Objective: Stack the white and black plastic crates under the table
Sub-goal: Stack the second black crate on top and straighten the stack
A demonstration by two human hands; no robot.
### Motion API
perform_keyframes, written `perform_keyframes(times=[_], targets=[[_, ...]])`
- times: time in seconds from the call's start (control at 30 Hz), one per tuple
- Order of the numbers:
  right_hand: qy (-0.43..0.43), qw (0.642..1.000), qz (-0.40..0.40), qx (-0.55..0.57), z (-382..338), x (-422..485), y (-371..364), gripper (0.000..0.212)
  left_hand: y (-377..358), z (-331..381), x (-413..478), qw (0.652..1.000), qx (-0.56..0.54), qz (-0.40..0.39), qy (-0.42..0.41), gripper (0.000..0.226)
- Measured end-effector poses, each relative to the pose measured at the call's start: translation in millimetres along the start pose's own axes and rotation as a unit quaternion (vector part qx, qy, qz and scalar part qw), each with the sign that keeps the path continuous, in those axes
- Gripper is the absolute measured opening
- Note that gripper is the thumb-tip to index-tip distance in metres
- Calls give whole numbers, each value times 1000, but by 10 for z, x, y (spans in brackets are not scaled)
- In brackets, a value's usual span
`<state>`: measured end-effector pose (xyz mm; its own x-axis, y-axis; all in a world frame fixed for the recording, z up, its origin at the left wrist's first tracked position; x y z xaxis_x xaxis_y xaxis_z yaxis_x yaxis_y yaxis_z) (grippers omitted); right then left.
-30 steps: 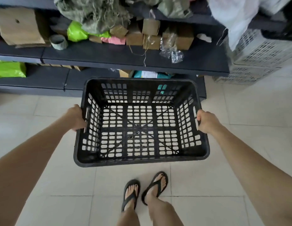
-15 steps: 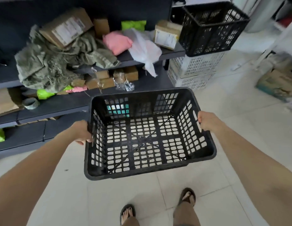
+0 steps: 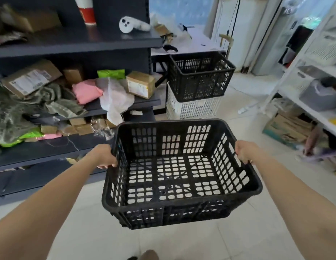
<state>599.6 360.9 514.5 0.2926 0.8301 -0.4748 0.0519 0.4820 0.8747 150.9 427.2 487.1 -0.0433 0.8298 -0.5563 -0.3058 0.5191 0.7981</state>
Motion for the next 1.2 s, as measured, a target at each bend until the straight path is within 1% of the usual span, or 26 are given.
perform_keyframes(times=[0.07,0.1,0.17,0.2,0.27,0.3,0.33,0.37,0.4,0.5,0.57,0.7,0.8,0.97,1.07,1.2], targets=[[-21,1000,5,15,343,208,132,20,57,403,123,998,35,40,-28,20],[-32,999,6,25,515,335,183,26,91,616,198,996,49,61,-47,22],[-46,997,16,54,836,583,312,33,159,1027,343,991,53,102,-68,25],[-52,996,14,78,964,685,399,31,199,1226,403,989,50,122,-70,27],[-61,991,7,123,1219,949,551,13,283,1601,557,985,42,152,-73,30],[-59,988,2,142,1326,1088,641,9,335,1788,664,983,32,162,-78,33],[-58,986,1,156,1445,1257,734,19,401,1975,767,982,20,167,-80,34],[-55,986,2,157,1563,1420,867,26,474,2150,883,981,15,173,-82,35],[-55,988,4,142,1676,1561,1026,29,558,2319,996,981,13,178,-82,36],[-47,996,-15,80,1934,1894,1595,21,781,2802,1258,978,16,189,-86,38],[-39,996,-21,74,2080,2105,1986,29,961,3125,1383,975,6,203,-90,38],[-12,992,-37,123,2401,2653,2610,31,1375,3683,1605,970,12,232,-72,51],[12,990,-8,139,2609,3157,3082,27,1717,4094,1820,963,4,265,-48,47],[69,992,13,107,2734,3950,3881,26,2191,4657,2106,948,-34,316,-15,36],[99,989,20,107,2750,4393,4294,27,2339,4887,2300,938,-49,343,10,35],[121,988,45,88,2664,4875,4694,26,2505,5075,2609,931,-60,359,32,33]])
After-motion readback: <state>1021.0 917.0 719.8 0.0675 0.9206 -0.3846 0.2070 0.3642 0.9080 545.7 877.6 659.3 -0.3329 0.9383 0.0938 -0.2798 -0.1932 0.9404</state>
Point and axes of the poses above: each hand's wrist, its own x-axis towards the middle knuckle, its own y-axis out of the back of the hand, z = x × y, the point moved 3 cm from there along x, towards the middle knuckle, and after that the axes turned 1 degree about x, right-handed, at the moved point
